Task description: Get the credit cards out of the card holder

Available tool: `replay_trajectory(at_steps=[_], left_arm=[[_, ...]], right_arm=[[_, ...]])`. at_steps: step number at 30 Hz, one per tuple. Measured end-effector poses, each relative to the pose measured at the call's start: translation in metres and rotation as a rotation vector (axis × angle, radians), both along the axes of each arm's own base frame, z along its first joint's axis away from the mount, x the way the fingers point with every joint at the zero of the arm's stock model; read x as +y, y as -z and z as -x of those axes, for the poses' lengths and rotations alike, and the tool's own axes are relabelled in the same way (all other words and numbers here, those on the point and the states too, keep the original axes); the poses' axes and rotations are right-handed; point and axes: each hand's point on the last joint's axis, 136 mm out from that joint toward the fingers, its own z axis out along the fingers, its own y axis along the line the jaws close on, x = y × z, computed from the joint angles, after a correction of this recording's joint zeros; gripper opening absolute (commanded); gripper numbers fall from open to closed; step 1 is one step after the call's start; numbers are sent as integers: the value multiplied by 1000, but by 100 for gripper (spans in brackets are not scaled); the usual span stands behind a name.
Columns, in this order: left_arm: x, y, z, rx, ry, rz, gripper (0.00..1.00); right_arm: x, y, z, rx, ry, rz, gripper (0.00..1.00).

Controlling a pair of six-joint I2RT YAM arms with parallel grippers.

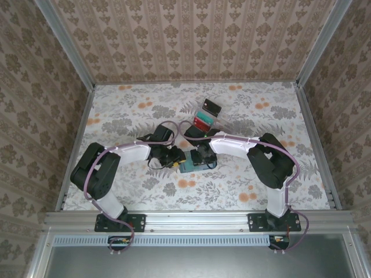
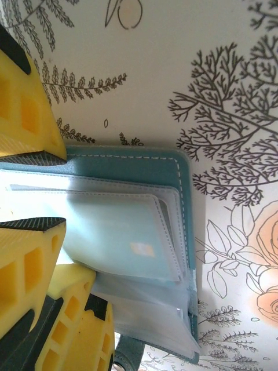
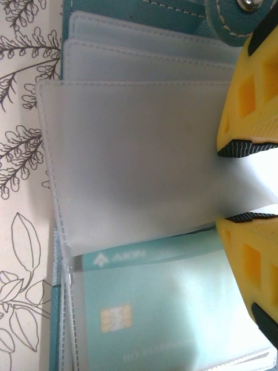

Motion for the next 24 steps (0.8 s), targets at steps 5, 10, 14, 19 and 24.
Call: replay_trajectory(at_steps=[5,10,14,19,24], left_arm=[[-2,-2,-2,-11,3,13,27],[0,-2,-1,-10,3,0,27],[-2,-9,-2,-30,9,19,23],[-5,-10,-2,-37,16,41,23],[-8,-10,-2,-40,24,46,24]], right_arm=[[0,0,0,-1,0,-1,36],[0,0,0,0,0,0,36],[0,0,0,-1,0,-1,36],[0,0,0,-1,0,-1,36],[0,0,0,-1,0,-1,36]])
